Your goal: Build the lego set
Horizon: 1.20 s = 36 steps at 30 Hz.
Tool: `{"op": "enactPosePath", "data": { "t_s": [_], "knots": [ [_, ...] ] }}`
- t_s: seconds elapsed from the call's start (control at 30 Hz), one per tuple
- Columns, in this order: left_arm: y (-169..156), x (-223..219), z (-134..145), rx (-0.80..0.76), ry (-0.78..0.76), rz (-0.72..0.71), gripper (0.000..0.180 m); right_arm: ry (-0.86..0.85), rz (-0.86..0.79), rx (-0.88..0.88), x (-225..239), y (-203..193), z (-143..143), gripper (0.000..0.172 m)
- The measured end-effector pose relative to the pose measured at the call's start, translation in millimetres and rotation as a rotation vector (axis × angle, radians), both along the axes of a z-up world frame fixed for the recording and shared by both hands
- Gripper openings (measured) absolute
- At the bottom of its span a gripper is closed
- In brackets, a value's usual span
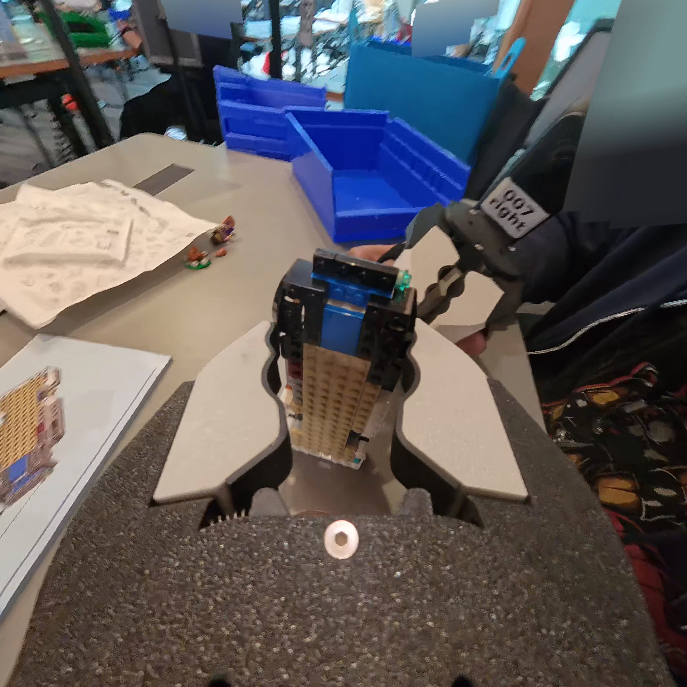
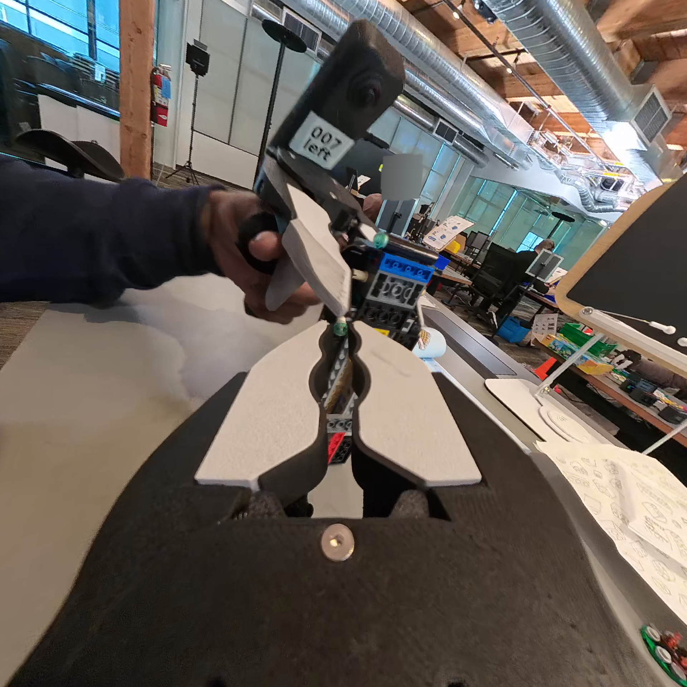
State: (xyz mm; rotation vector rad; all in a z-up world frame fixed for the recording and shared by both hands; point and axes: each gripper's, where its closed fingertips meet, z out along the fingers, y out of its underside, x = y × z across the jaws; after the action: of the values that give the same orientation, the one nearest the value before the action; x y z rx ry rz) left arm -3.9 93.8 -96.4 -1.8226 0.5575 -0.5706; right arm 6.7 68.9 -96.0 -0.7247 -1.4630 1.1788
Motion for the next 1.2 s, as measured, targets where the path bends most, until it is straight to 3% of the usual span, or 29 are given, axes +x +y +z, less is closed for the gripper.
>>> {"op": "enactPosePath", "data": {
  "t_s": [0.23, 0.6, 0.83, 1.0, 1.1, 1.2],
  "knots": [
    [-2.1, -8.2, -4.6, -0.090, 0.107, 0.178, 0.061, -0.036, 0.001, -0.002, -3.6, -0.8, -8.8, 0.006],
    [-2.3, -16.9, -3.4, -0.096, 0.172, 0.409, 0.060, -0.064, -0.007, 0.014, -6.9, -4.1, -15.7, 0.007],
    [-3.9, -14.3, -1.6, -0.028, 0.185, 0.313, 0.060, -0.054, 0.005, -0.013, -5.0, -2.7, -11.0, 0.007],
    [-9.2, -8.5, 0.8, 0.024, 0.147, 0.152, 0.057, -0.063, 0.029, -0.041, -2.6, 3.5, -10.3, 0.007],
    [-13.3, -8.0, -0.6, -0.023, 0.108, 0.085, 0.057, -0.063, 0.032, -0.046, -1.5, 5.0, -10.5, 0.007],
    [-13.7, -14.0, -2.3, -0.106, 0.129, 0.104, 0.057, -0.073, 0.042, -0.031, -1.7, 1.3, -13.6, 0.007]
  ]
}}
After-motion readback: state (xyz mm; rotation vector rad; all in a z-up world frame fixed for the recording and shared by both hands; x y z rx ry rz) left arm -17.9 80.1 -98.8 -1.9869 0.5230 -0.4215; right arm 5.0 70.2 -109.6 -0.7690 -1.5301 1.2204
